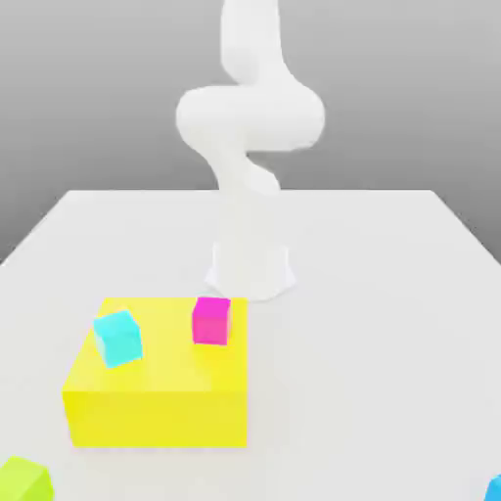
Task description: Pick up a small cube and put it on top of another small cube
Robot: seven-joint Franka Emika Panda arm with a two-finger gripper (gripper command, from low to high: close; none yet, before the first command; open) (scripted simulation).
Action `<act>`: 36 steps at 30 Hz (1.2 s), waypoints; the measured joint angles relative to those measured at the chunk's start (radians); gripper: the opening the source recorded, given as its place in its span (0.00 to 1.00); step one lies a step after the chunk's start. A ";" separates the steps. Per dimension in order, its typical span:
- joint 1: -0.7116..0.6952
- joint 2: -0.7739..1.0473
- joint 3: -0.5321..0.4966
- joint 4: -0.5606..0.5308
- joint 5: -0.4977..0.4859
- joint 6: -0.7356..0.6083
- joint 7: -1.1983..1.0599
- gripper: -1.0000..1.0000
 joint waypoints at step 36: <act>-0.229 1.294 -0.204 0.168 0.282 0.358 -0.343 0.00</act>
